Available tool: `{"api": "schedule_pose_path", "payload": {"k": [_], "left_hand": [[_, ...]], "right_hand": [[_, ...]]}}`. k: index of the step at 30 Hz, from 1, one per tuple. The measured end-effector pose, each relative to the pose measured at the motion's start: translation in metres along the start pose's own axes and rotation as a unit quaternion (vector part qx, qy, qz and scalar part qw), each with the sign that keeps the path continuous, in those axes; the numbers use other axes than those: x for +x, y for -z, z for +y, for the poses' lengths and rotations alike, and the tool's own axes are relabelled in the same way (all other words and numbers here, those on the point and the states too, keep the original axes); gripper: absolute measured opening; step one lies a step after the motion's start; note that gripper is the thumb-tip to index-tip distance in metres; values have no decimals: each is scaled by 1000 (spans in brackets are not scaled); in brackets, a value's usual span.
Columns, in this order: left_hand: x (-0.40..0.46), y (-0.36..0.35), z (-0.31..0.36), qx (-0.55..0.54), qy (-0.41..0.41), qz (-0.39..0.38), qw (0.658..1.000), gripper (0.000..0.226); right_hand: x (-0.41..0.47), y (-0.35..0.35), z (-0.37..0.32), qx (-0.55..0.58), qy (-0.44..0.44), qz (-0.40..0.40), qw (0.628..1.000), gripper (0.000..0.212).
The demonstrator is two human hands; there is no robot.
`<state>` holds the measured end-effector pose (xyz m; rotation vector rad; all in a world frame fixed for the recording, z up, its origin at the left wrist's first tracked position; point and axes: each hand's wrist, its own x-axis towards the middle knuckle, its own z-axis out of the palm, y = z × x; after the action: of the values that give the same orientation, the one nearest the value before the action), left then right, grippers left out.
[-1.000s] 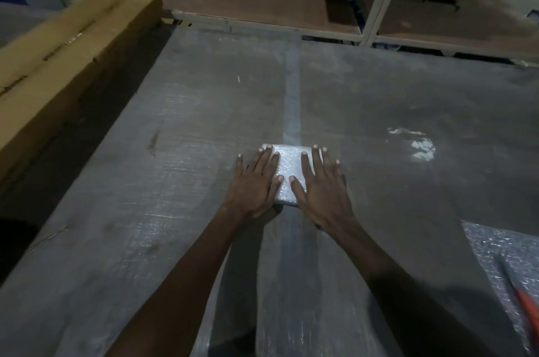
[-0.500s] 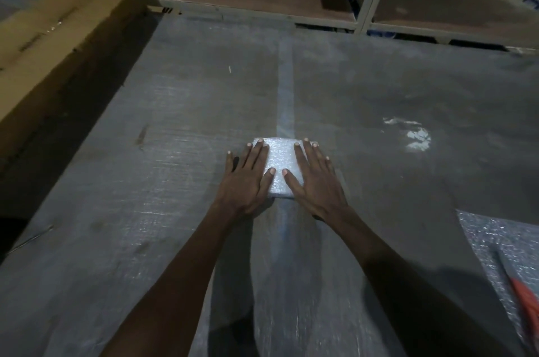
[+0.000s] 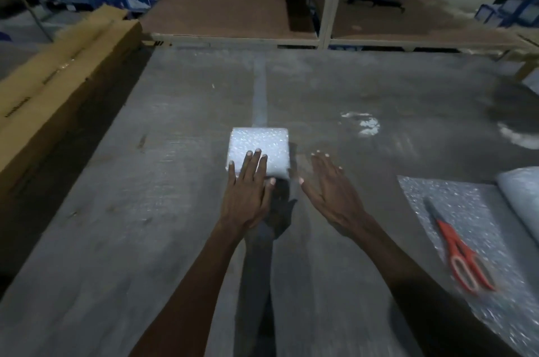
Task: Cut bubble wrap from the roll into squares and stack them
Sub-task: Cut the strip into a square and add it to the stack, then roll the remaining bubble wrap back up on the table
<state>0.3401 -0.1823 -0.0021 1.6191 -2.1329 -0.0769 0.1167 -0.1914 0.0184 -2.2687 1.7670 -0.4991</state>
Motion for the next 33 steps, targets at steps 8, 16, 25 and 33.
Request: {"api": "schedule_pose_path", "payload": {"k": [8,16,25,33], "left_hand": [[-71,-59,137,-47,-15,-97,994,67],[-80,-116,290,-56,-16,-123,991,73],[-58,-162,413,-3,-20,-180,983,62],[-42,-181,431,24,-7,-212,977,68]], "right_hand": [[-137,42,87,-19,-88,-6,996,71],[-219,100,210,-50,-75,18,996,65],[-268,162,285,-78,-74,69,992,56],[-286,198,321,-173,-196,41,964,73]]}}
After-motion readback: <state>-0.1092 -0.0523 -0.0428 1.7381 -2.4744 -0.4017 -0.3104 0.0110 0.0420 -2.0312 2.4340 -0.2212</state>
